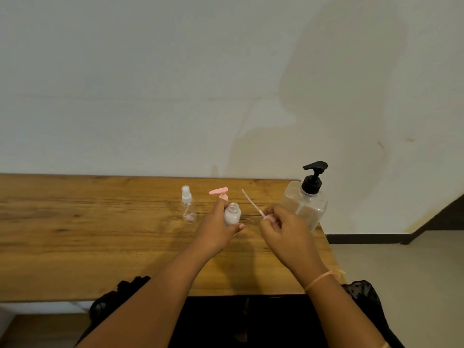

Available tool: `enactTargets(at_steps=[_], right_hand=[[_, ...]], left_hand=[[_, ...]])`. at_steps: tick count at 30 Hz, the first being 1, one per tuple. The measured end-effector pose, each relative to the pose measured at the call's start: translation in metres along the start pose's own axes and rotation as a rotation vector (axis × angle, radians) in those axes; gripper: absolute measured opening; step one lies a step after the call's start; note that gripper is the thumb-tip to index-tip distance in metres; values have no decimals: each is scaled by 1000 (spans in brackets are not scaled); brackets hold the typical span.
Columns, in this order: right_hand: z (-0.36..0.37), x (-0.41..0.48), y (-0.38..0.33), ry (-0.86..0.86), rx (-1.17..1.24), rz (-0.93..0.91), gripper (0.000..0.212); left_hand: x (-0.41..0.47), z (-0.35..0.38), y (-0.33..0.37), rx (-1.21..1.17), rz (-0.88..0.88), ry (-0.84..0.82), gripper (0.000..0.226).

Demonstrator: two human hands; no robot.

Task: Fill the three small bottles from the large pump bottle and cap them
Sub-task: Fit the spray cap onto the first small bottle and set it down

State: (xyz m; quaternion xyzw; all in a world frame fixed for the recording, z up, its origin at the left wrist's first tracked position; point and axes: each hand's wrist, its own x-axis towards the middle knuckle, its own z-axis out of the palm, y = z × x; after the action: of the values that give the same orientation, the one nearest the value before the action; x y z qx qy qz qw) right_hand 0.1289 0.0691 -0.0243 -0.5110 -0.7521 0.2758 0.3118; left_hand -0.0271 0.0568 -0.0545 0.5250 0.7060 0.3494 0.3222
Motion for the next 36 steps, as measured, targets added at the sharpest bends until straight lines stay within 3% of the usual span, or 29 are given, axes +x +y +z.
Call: enactTargets(at_steps=[9, 19, 23, 26, 30, 36], right_hand=[[-13, -3, -14, 18, 99, -138, 27], [-26, 0, -16, -57, -123, -203, 13], [-25, 4, -11, -77, -185, -270, 21], [-21, 8, -12, -47, -205, -337, 18], [-18, 13, -15, -132, -210, -399, 21], [-18, 20, -17, -177, -226, -304, 23]], left_hand=[[-1, -3, 6, -13, 71, 83, 44], [0, -4, -2, 103, 155, 84, 42], [-1, 0, -1, 152, 178, 34, 39], [-1, 4, 2, 99, 183, 4, 39], [-2, 7, 4, -35, 168, -37, 40], [-2, 10, 4, -80, 163, -21, 39]])
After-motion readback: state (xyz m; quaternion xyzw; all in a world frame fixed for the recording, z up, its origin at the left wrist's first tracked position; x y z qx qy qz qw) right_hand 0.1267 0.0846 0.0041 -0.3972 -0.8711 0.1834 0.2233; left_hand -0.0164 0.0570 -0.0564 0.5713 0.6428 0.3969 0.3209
